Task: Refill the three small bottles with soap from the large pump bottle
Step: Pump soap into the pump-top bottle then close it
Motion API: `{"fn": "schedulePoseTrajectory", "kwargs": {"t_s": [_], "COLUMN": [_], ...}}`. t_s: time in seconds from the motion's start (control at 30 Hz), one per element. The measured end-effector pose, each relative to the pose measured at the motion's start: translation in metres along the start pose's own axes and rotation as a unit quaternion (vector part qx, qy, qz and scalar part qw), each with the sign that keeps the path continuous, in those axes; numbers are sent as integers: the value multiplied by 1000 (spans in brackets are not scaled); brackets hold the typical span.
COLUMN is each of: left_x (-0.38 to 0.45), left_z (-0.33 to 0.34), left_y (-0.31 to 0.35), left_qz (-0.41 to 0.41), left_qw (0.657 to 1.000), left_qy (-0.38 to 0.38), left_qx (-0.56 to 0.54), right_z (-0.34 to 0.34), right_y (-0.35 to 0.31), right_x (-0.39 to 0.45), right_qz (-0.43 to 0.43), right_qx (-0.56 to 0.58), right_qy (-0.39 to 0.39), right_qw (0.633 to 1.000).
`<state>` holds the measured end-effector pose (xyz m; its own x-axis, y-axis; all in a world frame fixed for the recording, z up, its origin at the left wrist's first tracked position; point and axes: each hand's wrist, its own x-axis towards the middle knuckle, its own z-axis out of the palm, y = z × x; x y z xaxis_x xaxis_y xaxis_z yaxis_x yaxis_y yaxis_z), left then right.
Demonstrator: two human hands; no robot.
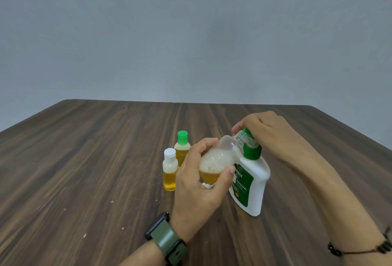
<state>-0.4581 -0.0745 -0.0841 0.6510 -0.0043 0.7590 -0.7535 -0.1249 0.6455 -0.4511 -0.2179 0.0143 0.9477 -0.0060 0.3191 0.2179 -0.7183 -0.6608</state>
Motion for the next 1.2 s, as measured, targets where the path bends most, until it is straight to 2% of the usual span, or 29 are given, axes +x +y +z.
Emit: {"fn": "schedulePoseTrajectory", "kwargs": {"t_s": [0.2, 0.43, 0.73, 1.0, 1.2], "left_x": [-2, 1, -2, 0, -1], "left_z": [2, 0, 1, 0, 0], "left_y": [-3, -1, -1, 1, -2], "left_qz": [6, 7, 1, -11, -1], "left_qw": [1000, 1000, 1000, 1000, 1000], "left_qy": [-13, 4, -11, 4, -5], "left_qx": [18, 10, 14, -4, 9], "right_z": [15, 2, 12, 2, 15], "right_y": [13, -2, 10, -2, 11], "right_x": [-4, -1, -6, 1, -3], "right_qz": [16, 2, 15, 5, 20], "right_qx": [9, -20, 14, -34, -3], "right_qy": [44, 6, 25, 20, 25], "right_qw": [999, 1000, 999, 999, 999]}}
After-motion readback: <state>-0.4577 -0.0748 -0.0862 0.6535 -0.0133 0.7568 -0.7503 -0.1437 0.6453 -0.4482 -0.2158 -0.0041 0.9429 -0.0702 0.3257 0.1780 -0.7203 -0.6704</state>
